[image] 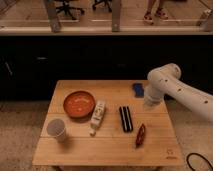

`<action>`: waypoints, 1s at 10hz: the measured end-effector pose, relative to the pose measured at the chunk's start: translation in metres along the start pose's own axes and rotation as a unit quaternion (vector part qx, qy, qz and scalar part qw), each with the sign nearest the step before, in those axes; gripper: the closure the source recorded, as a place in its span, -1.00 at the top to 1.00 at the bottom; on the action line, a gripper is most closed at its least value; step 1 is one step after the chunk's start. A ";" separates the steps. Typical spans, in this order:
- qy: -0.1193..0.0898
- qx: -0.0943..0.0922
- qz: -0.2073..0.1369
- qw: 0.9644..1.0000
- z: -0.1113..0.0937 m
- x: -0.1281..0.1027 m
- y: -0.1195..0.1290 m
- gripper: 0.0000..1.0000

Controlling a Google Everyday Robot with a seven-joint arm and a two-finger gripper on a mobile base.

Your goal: Push the eraser across the table

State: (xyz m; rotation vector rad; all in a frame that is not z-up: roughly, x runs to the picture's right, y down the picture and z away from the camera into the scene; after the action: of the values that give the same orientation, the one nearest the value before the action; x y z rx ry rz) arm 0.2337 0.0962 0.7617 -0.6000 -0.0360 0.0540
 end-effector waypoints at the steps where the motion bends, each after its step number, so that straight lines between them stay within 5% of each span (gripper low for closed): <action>1: -0.002 -0.002 0.003 1.000 0.003 0.000 -0.001 -1.00; 10: -0.012 -0.022 0.033 0.999 0.054 0.005 -0.019 -1.00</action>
State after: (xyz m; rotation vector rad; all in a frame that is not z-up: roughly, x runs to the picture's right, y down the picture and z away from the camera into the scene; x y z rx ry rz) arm 0.2370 0.1108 0.8172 -0.6445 -0.0417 0.1243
